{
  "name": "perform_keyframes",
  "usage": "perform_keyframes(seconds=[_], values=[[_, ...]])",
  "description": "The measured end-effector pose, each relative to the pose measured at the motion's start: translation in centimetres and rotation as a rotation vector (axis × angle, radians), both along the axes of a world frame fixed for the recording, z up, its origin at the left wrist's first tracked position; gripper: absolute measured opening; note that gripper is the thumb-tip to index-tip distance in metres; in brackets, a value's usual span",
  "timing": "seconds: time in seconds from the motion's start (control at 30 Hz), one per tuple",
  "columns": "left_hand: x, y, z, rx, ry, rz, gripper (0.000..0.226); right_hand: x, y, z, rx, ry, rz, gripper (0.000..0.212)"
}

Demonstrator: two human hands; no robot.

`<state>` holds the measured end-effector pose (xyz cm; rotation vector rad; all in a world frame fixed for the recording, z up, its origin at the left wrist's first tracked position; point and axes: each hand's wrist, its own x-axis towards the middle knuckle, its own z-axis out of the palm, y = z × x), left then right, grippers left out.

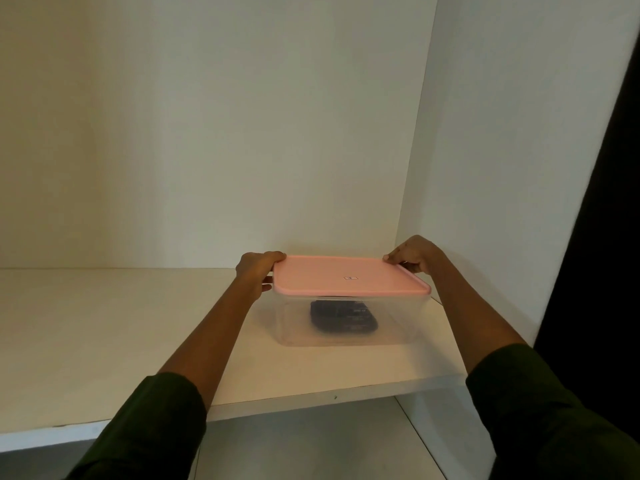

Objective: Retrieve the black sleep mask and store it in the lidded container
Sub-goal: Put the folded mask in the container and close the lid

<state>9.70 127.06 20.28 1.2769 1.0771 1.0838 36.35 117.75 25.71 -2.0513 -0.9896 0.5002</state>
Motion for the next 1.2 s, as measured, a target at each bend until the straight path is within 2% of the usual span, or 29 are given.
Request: perform_keyframes(seconds=[0.43, 0.57, 0.67, 0.77, 0.87, 0.97, 1.1, 1.2], values=[[0.1, -0.4, 0.2, -0.068, -0.093, 0.000, 0.019, 0.9, 0.9, -0.6, -0.013, 0.080, -0.031, 0.043], [0.0, -0.6, 0.0, -0.026, -0.063, 0.022, 0.024, 0.3, 0.1, -0.9, -0.002, -0.135, -0.070, 0.050], [0.1, -0.9, -0.2, -0.009, -0.046, 0.042, 0.038, -0.3, -0.8, -1.1, 0.010, -0.320, -0.062, 0.050], [-0.3, -1.1, 0.0, 0.077, 0.107, 0.109, 0.047, -0.5, -1.9, -1.5, 0.026, -0.395, -0.101, 0.047], [-1.8, -1.6, 0.5, 0.211, 0.255, 0.139, 0.052, -0.5, -3.5, -1.5, 0.036, -0.426, -0.145, 0.054], [-4.3, -2.8, 1.0, 0.237, 0.358, 0.056, 0.053, -1.6, -6.1, -1.1, -0.061, -0.314, -0.123, 0.054], [-7.0, -4.9, 1.5, 0.086, 0.508, -0.245, 0.055, -2.9, -10.0, -0.5, -0.100, -0.006, -0.004, 0.043], [-7.5, -6.0, 1.6, 0.039, 0.512, -0.382, 0.048, -3.4, -11.9, -0.5, -0.079, 0.170, 0.063, 0.039]])
